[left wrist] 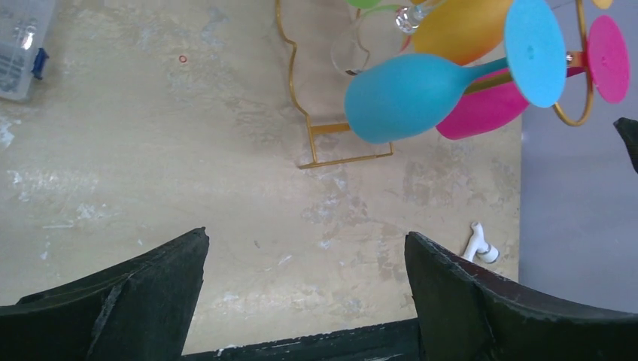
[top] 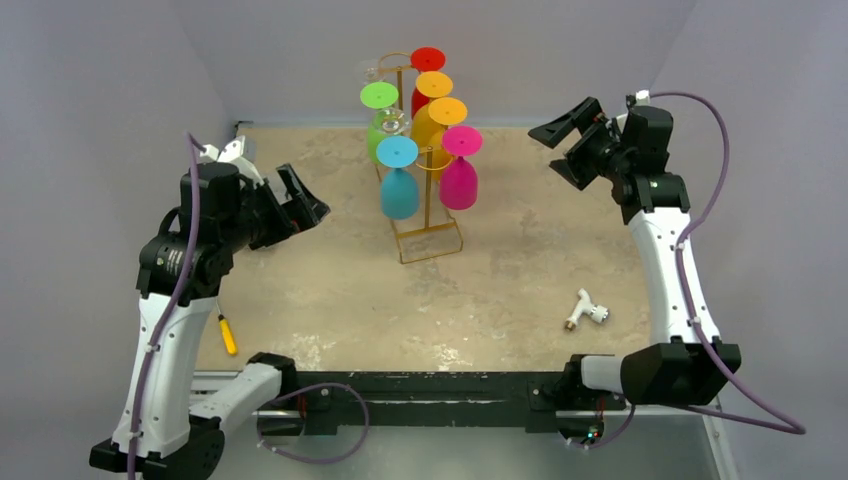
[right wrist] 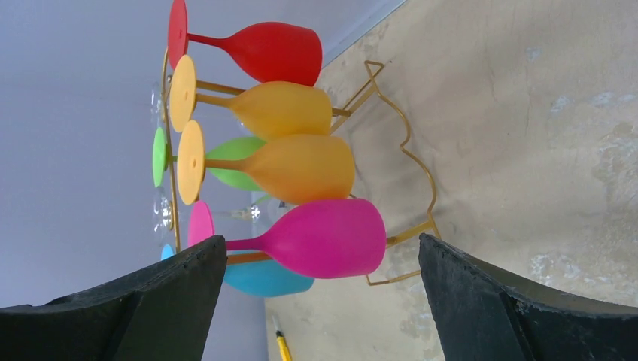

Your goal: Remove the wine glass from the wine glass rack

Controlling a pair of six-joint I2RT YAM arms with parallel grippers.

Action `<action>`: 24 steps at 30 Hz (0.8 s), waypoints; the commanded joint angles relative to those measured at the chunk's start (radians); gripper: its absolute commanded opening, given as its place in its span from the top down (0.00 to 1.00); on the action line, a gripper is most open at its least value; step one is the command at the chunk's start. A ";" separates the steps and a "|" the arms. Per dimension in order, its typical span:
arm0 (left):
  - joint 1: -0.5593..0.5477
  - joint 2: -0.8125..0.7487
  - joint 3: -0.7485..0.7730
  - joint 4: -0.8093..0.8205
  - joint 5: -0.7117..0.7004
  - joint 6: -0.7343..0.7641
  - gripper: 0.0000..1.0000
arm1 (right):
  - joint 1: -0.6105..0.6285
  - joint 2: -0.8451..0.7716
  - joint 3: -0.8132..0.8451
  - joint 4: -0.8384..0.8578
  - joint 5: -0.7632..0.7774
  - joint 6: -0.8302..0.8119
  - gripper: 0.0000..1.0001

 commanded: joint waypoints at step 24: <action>-0.039 -0.092 -0.012 0.013 0.007 0.017 0.00 | 0.048 0.075 0.162 -0.121 -0.219 0.004 0.04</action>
